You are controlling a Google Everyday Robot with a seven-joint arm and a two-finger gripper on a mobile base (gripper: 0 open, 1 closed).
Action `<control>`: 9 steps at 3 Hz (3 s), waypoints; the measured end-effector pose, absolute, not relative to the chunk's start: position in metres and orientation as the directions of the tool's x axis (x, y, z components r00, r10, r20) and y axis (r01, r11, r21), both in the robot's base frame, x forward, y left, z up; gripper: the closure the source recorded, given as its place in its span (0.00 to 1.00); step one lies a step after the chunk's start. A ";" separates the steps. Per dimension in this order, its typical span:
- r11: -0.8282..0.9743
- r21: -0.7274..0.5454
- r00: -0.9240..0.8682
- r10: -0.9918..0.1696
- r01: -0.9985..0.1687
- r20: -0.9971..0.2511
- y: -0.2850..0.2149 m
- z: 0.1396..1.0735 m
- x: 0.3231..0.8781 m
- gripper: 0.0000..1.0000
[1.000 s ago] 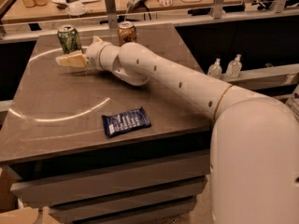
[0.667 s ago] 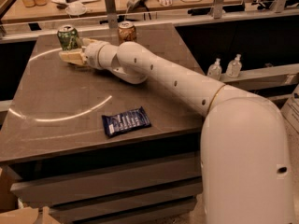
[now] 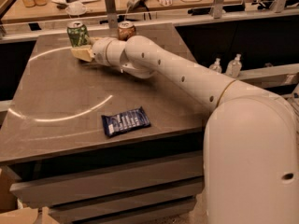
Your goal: Move green can near orange can
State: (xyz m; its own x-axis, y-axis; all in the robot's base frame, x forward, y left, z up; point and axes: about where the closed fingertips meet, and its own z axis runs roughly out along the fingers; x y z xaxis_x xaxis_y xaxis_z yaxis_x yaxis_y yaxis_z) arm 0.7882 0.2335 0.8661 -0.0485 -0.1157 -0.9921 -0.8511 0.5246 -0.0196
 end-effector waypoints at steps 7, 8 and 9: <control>0.818 0.026 -0.105 -0.042 -0.575 -0.994 0.016 0.884 0.731 0.84; 0.806 0.033 -0.131 -0.055 -0.591 -0.990 0.017 0.878 0.737 0.59; 0.795 0.031 -0.151 -0.076 -0.606 -0.986 0.020 0.867 0.744 0.36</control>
Offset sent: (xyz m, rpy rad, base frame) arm -0.1205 -0.1381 -0.0007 -0.1180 0.1291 -0.0684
